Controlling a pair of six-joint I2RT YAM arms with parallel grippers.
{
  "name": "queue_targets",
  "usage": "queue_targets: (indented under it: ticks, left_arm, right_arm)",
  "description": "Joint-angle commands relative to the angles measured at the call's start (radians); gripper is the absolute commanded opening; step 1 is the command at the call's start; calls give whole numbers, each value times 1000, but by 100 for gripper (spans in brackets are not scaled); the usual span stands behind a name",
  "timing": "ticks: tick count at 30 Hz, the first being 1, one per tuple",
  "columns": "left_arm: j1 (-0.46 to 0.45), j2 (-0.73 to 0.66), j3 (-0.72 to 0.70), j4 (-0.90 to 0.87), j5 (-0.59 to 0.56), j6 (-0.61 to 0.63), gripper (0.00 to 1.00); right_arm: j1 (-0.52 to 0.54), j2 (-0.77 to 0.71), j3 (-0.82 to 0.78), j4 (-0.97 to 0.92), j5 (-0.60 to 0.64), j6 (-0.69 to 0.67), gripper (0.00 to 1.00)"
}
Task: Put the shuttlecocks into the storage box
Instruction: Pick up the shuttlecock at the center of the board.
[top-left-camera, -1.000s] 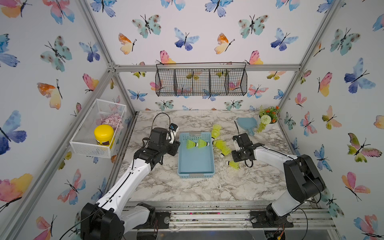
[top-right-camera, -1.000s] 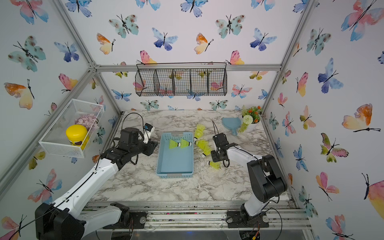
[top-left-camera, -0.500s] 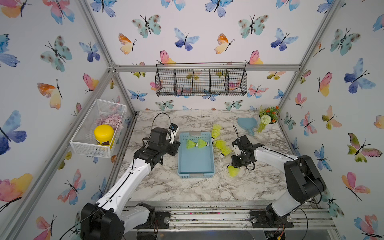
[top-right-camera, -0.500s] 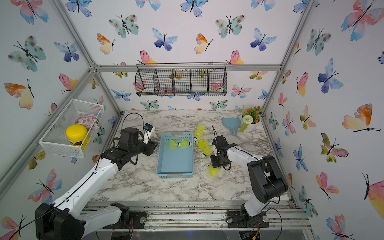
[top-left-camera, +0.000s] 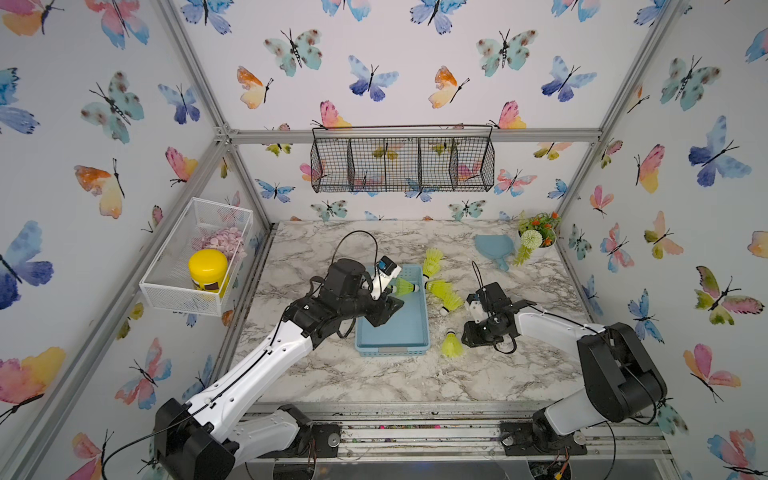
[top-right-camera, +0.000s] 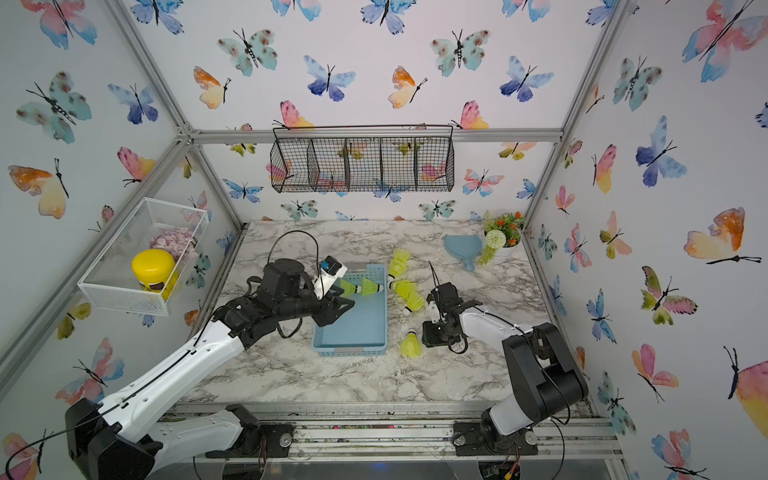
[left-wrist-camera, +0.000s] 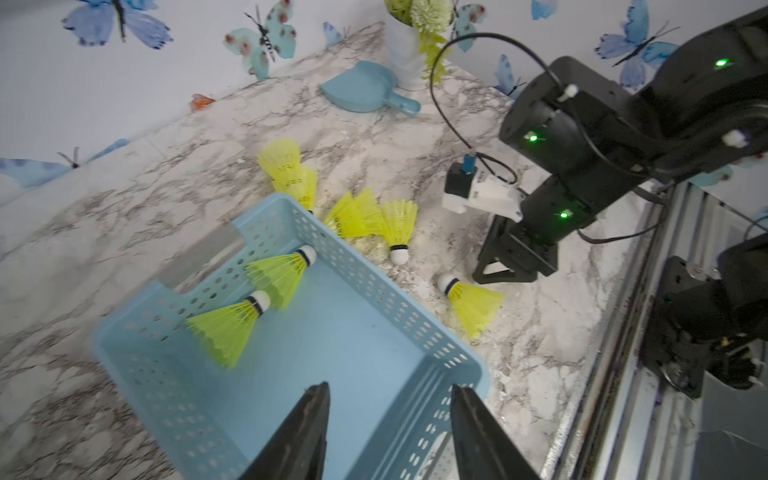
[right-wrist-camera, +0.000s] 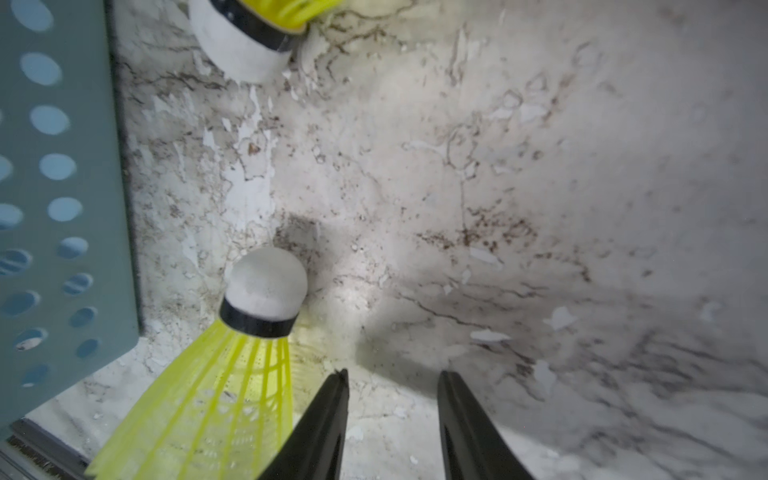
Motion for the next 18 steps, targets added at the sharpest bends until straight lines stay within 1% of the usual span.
queue_targets:
  ticks: [1,3,4,8,10,13,18]
  left_arm:
    - [-127,16,-28,55,-13,-132,52]
    - [-202,31,-50,109,-25,-169,52]
    - [-239,45,-59,135,-51,-189,52]
    - [-337,141,-31,170,-101,-248,52]
    - [-358,189,-15,183,-130,-295,51]
    - [-377,241,-6,220,-161,-402,51]
    - [-386,256,-67,330,-197,-614,53]
  right_arm:
    - [6,-24,-37,47,-51,21,43]
    - [6,-32,-52,75,-75,28,43]
    - [6,-36,-61,91,-88,32,43]
    - [6,-46,-91,139,-114,47,43]
    - [6,-51,-106,159,-126,55,43]
    - [6,-65,-133,205,-154,73,43]
    - [7,-71,-167,257,-183,94,42]
